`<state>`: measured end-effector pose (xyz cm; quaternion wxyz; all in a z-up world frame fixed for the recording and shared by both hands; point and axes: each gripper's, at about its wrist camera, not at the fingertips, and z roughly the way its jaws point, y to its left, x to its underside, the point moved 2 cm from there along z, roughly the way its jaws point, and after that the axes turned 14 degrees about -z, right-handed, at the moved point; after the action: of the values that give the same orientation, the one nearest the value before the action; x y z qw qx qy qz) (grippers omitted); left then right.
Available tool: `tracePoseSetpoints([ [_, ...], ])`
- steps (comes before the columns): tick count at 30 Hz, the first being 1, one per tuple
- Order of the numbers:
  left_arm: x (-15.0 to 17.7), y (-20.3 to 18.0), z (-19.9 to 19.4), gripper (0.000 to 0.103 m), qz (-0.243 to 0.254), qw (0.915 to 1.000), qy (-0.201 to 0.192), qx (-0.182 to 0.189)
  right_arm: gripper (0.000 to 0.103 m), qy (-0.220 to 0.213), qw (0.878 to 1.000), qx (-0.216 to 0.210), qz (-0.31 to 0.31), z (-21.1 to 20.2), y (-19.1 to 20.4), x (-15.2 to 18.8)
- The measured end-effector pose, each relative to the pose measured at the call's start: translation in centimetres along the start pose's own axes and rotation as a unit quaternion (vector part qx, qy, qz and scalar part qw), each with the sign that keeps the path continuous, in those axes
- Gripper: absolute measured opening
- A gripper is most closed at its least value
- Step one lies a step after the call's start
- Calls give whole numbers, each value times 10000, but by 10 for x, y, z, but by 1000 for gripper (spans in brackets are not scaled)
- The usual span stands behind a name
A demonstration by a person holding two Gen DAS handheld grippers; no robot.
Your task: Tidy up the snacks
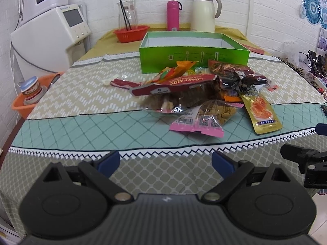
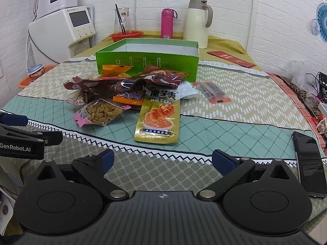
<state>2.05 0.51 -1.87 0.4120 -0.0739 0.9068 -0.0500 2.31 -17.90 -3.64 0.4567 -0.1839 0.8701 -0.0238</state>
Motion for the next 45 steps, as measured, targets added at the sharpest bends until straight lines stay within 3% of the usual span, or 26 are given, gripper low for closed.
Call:
tracePoseSetpoints([
  [45,-7,5,8,96,-85,9998,47,184,103,46,9999,-60,-88,13,3,-6],
])
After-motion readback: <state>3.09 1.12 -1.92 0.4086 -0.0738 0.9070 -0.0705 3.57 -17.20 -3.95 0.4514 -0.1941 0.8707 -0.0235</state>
